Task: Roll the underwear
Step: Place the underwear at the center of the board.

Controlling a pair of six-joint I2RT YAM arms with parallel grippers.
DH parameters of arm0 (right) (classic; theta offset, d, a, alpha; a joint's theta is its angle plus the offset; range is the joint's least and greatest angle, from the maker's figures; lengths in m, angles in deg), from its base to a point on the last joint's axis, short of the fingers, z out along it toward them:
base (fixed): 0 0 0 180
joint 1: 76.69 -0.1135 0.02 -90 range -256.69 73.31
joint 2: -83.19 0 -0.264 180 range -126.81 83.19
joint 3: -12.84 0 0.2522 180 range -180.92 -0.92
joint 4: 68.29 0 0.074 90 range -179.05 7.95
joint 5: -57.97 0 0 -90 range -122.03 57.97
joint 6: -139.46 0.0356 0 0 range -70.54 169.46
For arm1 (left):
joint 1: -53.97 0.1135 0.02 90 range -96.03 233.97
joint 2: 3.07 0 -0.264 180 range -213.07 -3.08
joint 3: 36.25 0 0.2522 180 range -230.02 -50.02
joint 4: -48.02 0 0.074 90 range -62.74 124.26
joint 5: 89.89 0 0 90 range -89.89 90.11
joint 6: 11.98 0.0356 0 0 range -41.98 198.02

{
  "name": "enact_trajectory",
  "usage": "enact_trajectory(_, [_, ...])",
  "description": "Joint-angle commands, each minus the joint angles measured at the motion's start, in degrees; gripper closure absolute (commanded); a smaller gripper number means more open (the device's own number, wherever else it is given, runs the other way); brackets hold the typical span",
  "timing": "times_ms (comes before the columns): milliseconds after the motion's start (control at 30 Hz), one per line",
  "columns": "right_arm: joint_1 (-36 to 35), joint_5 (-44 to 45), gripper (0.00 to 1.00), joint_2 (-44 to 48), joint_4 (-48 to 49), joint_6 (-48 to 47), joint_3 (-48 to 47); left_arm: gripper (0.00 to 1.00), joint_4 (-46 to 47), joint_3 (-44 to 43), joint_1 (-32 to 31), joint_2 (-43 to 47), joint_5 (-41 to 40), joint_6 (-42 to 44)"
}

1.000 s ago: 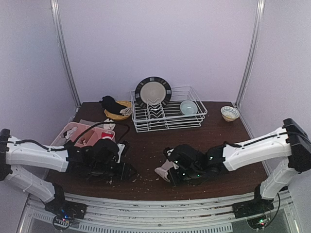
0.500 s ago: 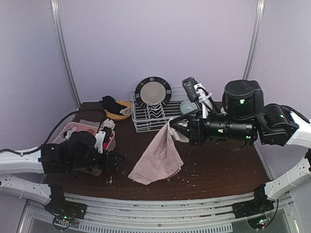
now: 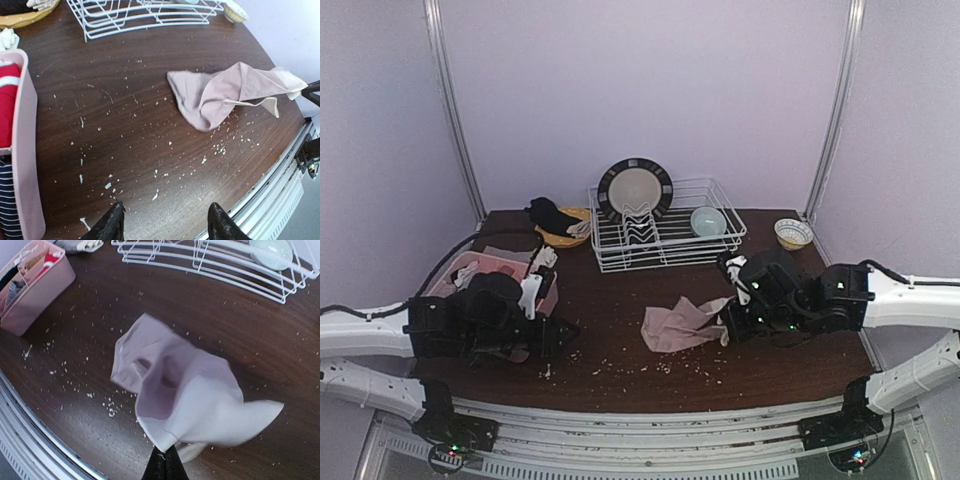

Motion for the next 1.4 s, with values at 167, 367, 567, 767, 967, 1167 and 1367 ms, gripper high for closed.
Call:
enact_trajectory(167, [-10.2,-11.1,1.00,-3.8,7.0,-0.4,-3.6,0.45,9.0,2.0,-3.6,-3.6,3.2,1.0])
enact_trajectory(367, [-9.6,-4.3,1.00,-4.8,6.4,1.3,-2.7,0.45,11.6,1.9,-4.2,-4.8,3.5,2.3])
enact_trajectory(567, [-10.1,-21.0,1.00,0.9,13.3,-5.6,-2.6,0.46,10.3,1.6,-7.0,0.0,-2.2,4.8])
enact_trajectory(767, [-13.2,-38.2,1.00,1.1,10.8,-10.7,-11.5,0.47,8.7,1.6,-13.2,12.1,-7.3,12.7])
enact_trajectory(967, [-17.4,-38.9,1.00,7.1,6.0,-12.3,-15.5,0.47,4.8,-2.1,-19.2,19.0,-8.6,19.3])
enact_trajectory(1167, [-14.6,-28.1,1.00,12.2,4.4,-14.6,-10.6,0.40,3.9,-4.9,-19.2,17.8,-10.6,21.5])
enact_trajectory(1367, [-2.8,-22.5,1.00,16.0,11.4,-7.0,8.0,0.22,10.9,-2.0,-19.2,11.4,-9.6,22.9])
